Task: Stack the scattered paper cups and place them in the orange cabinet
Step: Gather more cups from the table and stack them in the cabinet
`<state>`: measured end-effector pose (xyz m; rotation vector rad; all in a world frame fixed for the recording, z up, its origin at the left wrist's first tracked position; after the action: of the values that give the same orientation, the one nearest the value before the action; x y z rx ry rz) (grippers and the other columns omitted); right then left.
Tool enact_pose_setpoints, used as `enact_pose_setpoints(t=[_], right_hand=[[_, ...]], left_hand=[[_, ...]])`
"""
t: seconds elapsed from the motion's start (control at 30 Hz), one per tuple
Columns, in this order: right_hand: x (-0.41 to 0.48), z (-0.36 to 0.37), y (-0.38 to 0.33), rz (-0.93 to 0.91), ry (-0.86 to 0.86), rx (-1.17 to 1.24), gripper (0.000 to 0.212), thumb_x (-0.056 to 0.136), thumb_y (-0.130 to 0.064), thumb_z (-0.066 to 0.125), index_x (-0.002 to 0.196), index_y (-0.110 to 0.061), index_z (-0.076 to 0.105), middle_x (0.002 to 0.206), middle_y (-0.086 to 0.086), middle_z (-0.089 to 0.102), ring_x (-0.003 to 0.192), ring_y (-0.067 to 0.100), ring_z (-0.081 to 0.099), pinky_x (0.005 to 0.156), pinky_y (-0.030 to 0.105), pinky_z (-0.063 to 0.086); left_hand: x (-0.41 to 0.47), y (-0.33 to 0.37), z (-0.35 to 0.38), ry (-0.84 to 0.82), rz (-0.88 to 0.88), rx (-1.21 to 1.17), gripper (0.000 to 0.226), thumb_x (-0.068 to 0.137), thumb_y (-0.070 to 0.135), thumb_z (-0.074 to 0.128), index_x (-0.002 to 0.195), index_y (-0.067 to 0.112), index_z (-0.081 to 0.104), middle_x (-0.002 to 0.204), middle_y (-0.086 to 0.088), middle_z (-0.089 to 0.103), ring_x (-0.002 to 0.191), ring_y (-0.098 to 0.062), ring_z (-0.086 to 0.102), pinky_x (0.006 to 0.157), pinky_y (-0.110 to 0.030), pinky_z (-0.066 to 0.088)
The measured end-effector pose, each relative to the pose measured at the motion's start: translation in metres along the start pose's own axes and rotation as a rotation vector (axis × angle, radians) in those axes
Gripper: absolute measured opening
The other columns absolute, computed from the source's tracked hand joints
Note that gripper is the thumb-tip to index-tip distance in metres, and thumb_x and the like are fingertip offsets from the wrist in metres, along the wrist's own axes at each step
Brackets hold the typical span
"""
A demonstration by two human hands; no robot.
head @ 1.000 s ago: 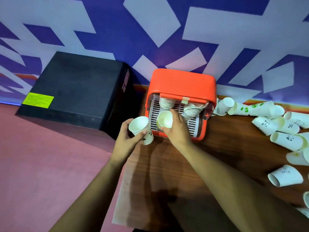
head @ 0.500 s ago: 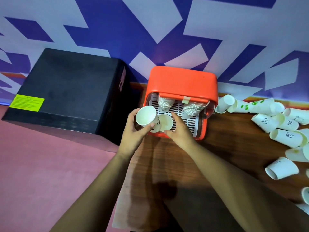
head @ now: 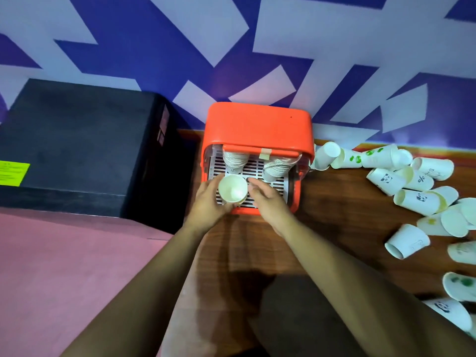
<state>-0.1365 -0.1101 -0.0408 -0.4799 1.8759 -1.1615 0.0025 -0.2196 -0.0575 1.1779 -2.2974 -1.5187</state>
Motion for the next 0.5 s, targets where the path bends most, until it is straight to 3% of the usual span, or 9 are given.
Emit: enact_pose_setpoints(t=[0.07,0.17,0.33,0.43,0.5], right_hand=[[0.002,0.003,0.004,0.007,-0.017,-0.061,0.042,0.099,-0.018,0.055,0.141,-0.018,0.050,0.136,0.005,0.058,0.118,0.010,0.054,0.103,0.024,0.040],[0.005,0.008,0.007,-0.015,-0.060,-0.136,0.050,0.097,-0.006,0.055,0.145,-0.015,0.045,0.139,0.006,0.055,0.116,0.007,0.053,0.098,0.019,0.039],[0.013,0.015,0.008,-0.059,-0.021,-0.182,0.055,0.092,0.000,0.059,0.143,-0.017,0.048,0.130,0.005,0.061,0.116,0.018,0.061,0.093,0.029,0.051],[0.015,0.017,0.003,-0.065,0.017,-0.161,0.052,0.091,0.002,0.058,0.140,-0.016,0.050,0.119,-0.004,0.059,0.110,0.012,0.059,0.084,0.018,0.048],[0.017,0.018,0.004,-0.070,0.019,-0.169,0.053,0.091,0.001,0.058,0.140,-0.017,0.050,0.120,-0.002,0.061,0.109,0.011,0.059,0.082,0.016,0.048]], left_hand=[[0.003,-0.007,-0.002,-0.061,-0.050,-0.030,0.097,0.070,0.043,0.084,0.153,0.023,0.037,0.142,-0.004,0.052,0.128,-0.018,0.055,0.111,-0.037,0.045],[0.004,-0.010,-0.005,-0.048,-0.048,-0.030,0.077,0.080,0.026,0.084,0.147,0.021,0.045,0.136,-0.001,0.061,0.120,-0.015,0.062,0.106,-0.032,0.049],[0.010,-0.013,-0.006,0.029,-0.022,-0.063,0.056,0.085,0.012,0.078,0.135,0.022,0.056,0.123,0.004,0.068,0.117,-0.012,0.063,0.106,-0.033,0.050],[0.014,-0.014,-0.006,0.055,-0.014,-0.069,0.056,0.087,0.011,0.076,0.137,0.025,0.055,0.126,0.004,0.067,0.120,-0.011,0.061,0.106,-0.034,0.050],[0.015,-0.015,-0.006,0.057,-0.007,-0.059,0.056,0.088,0.013,0.075,0.137,0.027,0.054,0.129,0.004,0.065,0.123,-0.011,0.059,0.107,-0.035,0.049]])
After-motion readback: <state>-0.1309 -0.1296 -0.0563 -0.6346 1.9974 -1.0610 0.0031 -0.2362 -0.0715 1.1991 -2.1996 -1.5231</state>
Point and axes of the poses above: each hand's wrist, its own x-axis towards the middle knuckle, its own z-axis out of the palm, y = z × x, the point moved 2 cm from there along x, towards the middle knuckle
